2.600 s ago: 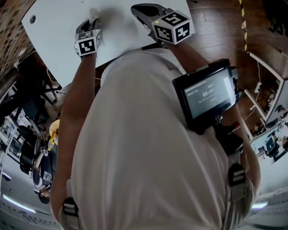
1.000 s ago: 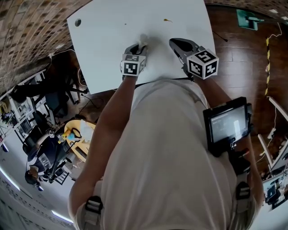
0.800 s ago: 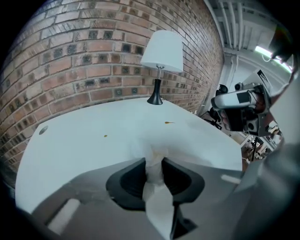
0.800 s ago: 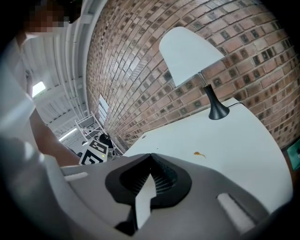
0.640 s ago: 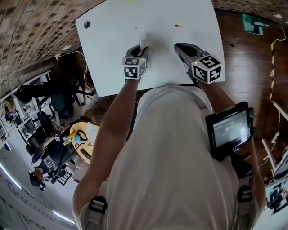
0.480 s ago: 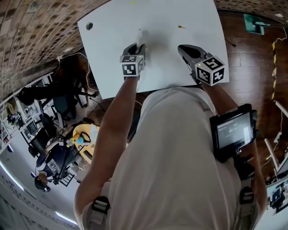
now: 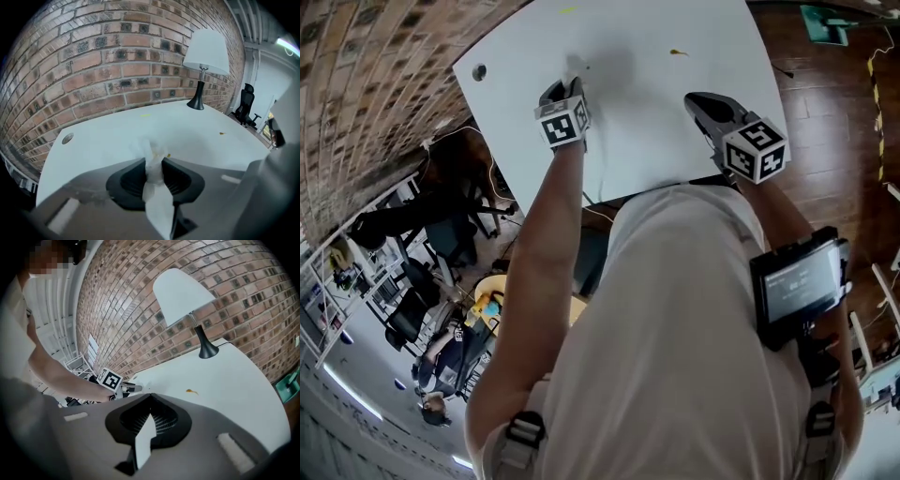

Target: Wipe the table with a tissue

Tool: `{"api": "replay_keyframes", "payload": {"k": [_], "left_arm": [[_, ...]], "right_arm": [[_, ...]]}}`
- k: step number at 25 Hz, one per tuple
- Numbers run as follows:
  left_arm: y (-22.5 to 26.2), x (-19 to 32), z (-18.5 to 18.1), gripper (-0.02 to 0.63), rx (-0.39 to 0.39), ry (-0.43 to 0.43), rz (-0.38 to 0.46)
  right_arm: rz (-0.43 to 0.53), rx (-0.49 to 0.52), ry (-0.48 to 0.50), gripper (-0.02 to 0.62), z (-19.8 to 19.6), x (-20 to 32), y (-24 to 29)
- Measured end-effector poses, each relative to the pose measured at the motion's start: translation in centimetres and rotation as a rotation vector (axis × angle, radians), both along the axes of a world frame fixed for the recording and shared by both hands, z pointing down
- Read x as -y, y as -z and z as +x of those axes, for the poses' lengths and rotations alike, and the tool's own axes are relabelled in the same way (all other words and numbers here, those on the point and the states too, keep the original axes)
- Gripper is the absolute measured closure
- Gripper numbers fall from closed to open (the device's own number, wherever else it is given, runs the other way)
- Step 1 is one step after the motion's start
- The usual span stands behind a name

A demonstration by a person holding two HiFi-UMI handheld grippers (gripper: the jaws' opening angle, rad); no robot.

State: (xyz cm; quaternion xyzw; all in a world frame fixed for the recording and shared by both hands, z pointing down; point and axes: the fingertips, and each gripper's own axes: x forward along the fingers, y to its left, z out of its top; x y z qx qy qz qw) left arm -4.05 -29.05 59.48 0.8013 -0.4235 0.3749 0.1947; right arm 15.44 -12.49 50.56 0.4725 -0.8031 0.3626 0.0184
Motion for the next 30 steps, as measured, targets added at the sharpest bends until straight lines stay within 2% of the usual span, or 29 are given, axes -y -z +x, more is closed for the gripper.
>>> {"api": "replay_keyframes", "payload": {"k": [6,10,14,18,24,30], "left_arm": [[0.1,3.0,0.4,0.508,0.068,-0.027,0.039],[-0.5,3.8,0.3,0.508,0.052,-0.001,0.018],[-1.0,4.0,0.9,0.511,0.086,-0.023,0.031],[-1.0,3.5,2.0,0.514,0.125,-0.095,0.056],[-1.8,1.5,5.2,0.514,0.085,-0.210,0.040],[-1.9,-1.5,6.6,0.514,0.055,-0.335,0.031]], "right_arm": [[-0.012,-0.002,-0.068,0.588,0.9,-0.2,0.2],[-0.022,-0.002,-0.104,0.589,1.4,-0.7,0.0],[-0.034,0.001,-0.136,0.589,2.2,-1.2,-0.2],[-0.036,0.001,-0.147,0.588,2.0,-1.4,-0.2],[-0.031,-0.011,-0.149,0.588,1.7,-1.5,0.0],[-0.028,-0.024,-0.158,0.588,1.0,-2.0,0.4]]}}
